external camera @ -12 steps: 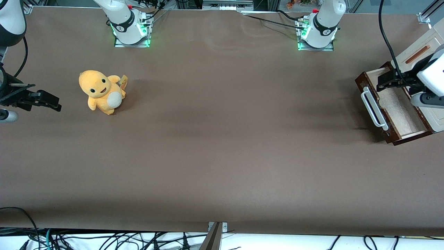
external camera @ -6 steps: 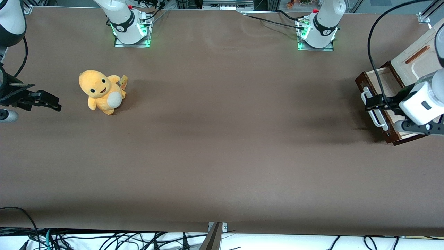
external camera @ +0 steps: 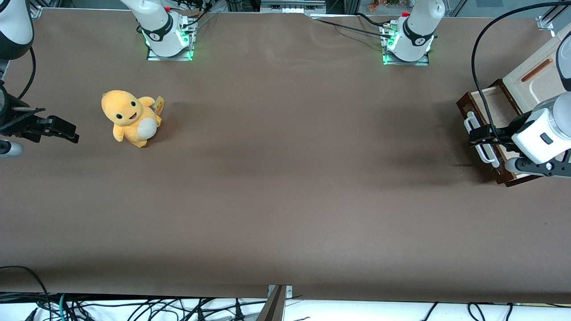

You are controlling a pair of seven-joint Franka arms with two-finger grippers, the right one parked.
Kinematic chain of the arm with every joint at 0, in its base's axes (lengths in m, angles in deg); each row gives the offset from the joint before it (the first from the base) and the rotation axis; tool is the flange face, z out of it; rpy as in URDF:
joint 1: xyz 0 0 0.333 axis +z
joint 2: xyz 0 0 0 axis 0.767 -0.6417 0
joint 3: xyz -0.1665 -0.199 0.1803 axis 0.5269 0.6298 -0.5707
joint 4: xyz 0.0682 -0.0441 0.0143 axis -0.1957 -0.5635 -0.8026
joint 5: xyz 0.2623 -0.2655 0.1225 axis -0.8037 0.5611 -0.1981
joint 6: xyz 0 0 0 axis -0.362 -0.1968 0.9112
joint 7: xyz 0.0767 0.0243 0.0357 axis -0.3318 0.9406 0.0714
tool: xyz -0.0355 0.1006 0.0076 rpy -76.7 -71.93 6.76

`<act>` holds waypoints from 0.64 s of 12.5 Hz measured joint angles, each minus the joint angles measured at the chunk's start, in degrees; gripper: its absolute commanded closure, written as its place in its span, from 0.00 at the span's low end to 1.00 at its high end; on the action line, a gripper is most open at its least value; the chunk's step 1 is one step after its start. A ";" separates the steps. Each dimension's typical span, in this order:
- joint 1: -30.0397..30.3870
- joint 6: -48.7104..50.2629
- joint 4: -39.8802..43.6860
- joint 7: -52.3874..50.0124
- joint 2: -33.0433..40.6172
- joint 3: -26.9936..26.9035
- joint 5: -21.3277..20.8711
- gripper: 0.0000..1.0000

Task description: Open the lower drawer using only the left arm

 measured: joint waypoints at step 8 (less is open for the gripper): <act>0.88 -2.15 0.07 2.77 -1.94 -0.09 0.00 0.00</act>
